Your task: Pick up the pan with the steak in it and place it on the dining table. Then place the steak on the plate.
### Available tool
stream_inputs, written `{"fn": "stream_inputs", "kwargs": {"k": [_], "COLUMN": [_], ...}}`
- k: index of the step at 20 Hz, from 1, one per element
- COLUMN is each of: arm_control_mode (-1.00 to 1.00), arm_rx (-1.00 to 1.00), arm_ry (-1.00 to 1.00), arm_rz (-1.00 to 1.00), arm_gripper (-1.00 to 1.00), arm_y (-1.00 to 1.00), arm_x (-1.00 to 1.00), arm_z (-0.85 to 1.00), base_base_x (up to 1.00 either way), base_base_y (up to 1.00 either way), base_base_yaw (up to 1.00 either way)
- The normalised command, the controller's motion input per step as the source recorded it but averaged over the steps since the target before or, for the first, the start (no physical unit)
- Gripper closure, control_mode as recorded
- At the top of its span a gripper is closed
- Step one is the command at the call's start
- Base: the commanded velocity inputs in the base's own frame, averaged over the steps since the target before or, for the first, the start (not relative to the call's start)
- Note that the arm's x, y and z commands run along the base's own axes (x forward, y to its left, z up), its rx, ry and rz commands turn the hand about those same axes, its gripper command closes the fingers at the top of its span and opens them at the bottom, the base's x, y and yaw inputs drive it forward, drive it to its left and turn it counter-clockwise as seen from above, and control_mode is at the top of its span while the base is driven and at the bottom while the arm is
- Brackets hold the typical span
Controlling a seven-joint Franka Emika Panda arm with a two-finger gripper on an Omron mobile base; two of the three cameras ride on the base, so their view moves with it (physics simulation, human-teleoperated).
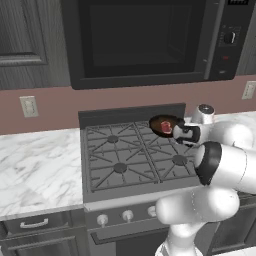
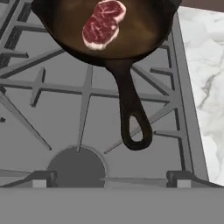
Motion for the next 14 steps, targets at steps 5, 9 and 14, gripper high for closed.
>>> {"fn": "stream_inputs", "kwargs": {"k": [5, 9, 14], "arm_control_mode": [-1.00, -1.00, -1.00], "arm_rx": [0.03, -0.01, -0.02], "arm_ry": [0.00, 0.00, 0.02], "arm_rz": [0.00, 0.01, 0.00], "arm_gripper": [-1.00, -1.00, -1.00], "arm_y": [-0.40, -0.13, 0.00], "arm_x": [0.55, 0.23, 0.00], "arm_z": [-0.23, -0.27, -0.04], "base_base_x": [0.00, 0.00, 0.00], "base_base_y": [0.00, 0.00, 0.00], "base_base_yaw": [0.00, 0.00, 0.00]}}
